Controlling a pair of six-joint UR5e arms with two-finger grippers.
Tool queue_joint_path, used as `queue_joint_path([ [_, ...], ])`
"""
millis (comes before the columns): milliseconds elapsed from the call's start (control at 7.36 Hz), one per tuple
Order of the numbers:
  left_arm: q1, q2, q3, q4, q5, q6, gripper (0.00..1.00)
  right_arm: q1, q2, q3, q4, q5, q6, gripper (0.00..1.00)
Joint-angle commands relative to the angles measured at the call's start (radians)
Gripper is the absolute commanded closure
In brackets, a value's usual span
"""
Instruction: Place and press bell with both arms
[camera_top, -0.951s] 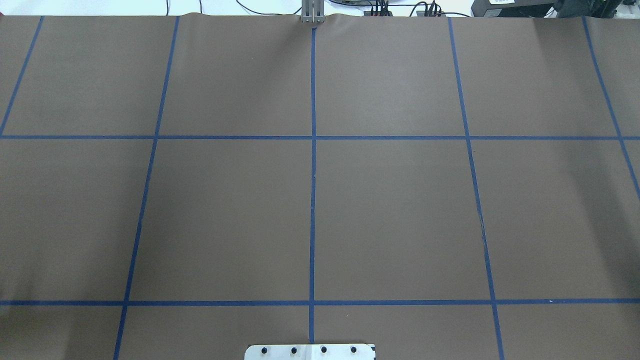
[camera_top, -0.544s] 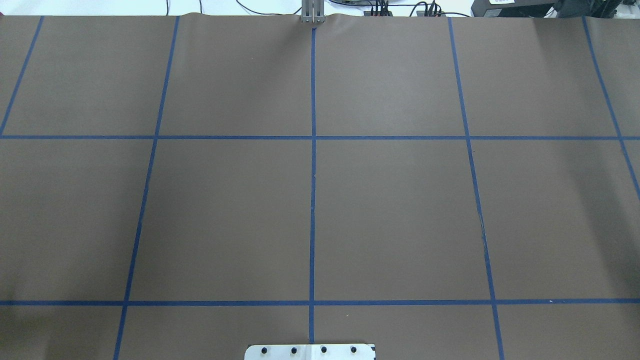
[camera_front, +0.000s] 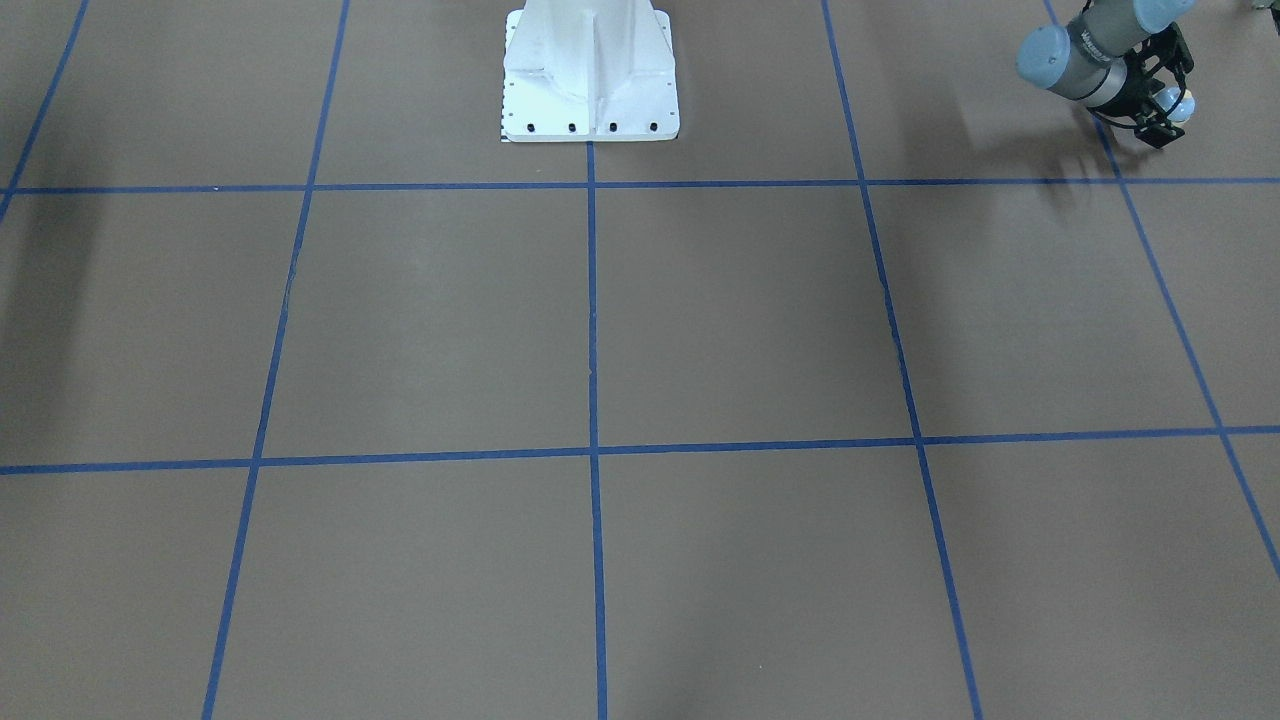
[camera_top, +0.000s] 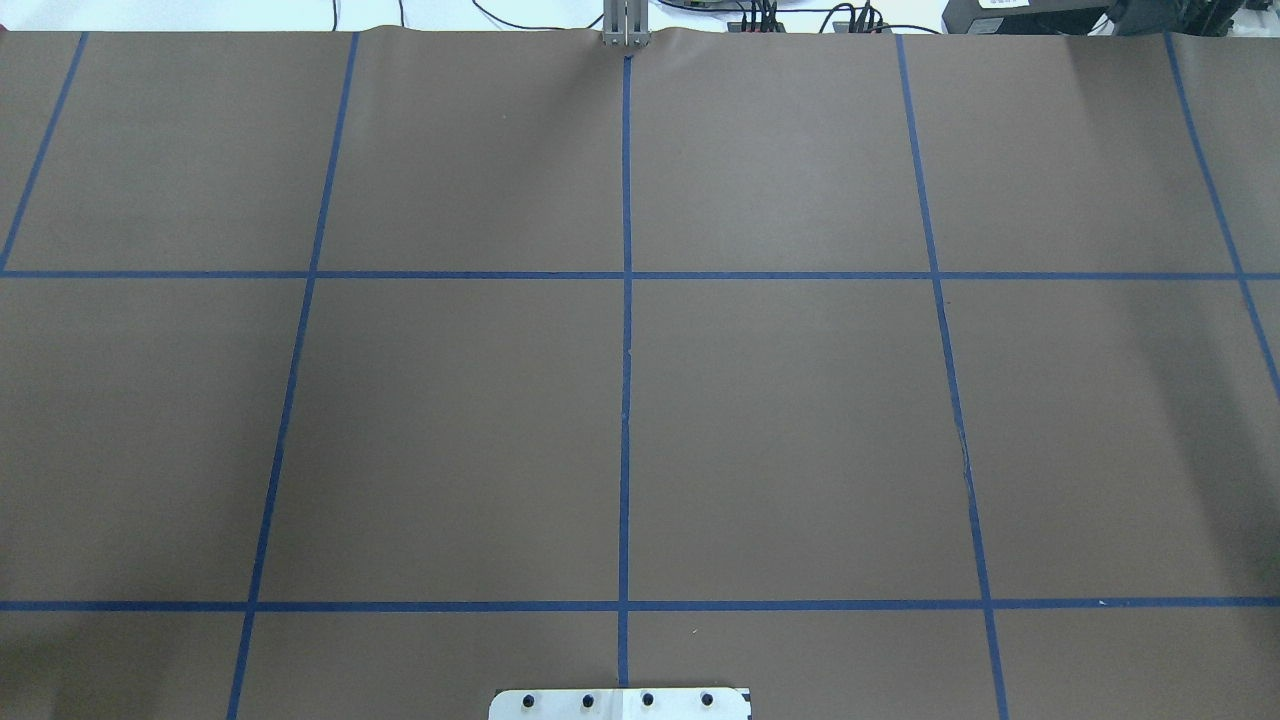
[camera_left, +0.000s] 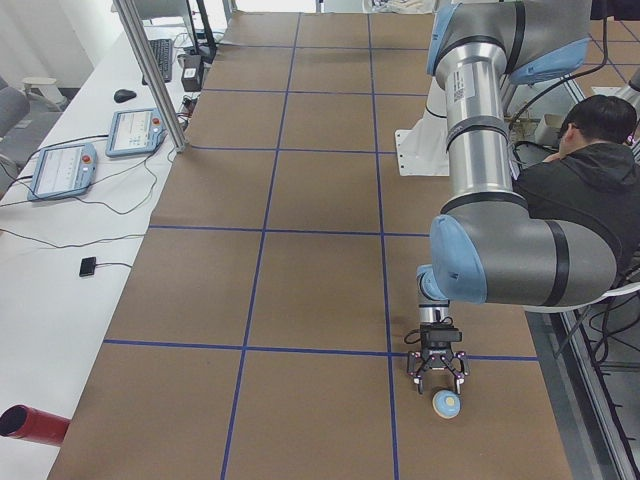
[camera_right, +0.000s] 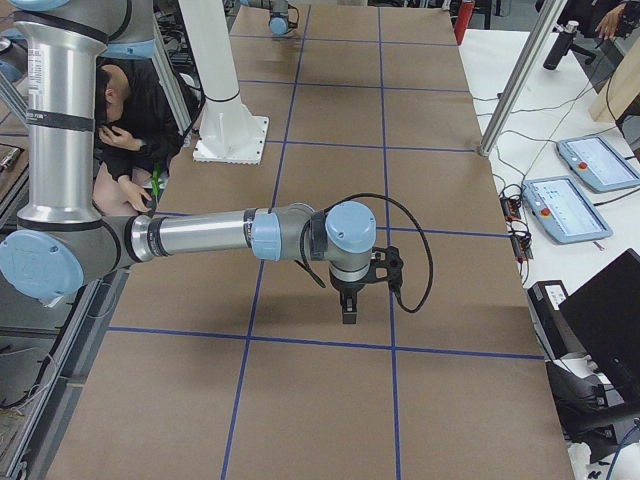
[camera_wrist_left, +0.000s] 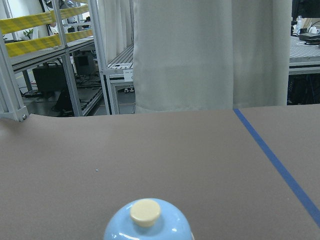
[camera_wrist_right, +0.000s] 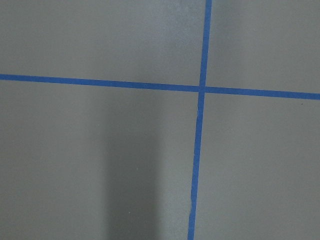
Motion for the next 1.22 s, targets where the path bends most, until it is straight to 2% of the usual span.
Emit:
queue_joint_path([
  [0, 0.010, 0.001, 0.012, -0.003, -0.005, -0.010, 0.00, 0.000, 0.000, 0.004, 0.000, -0.001, -0.001, 0.00],
  [816, 0.043, 0.000, 0.055, -0.013, -0.020, -0.030, 0.00, 0.000, -0.002, 0.010, -0.002, -0.002, 0.000, 0.00],
  [951, 0.066, -0.002, 0.055, -0.013, -0.028, -0.054, 0.03, 0.000, 0.000, 0.010, -0.002, -0.004, 0.000, 0.00],
  [1087, 0.083, -0.002, 0.055, -0.013, -0.044, -0.073, 0.18, 0.000, 0.000, 0.010, 0.000, -0.005, 0.000, 0.00],
])
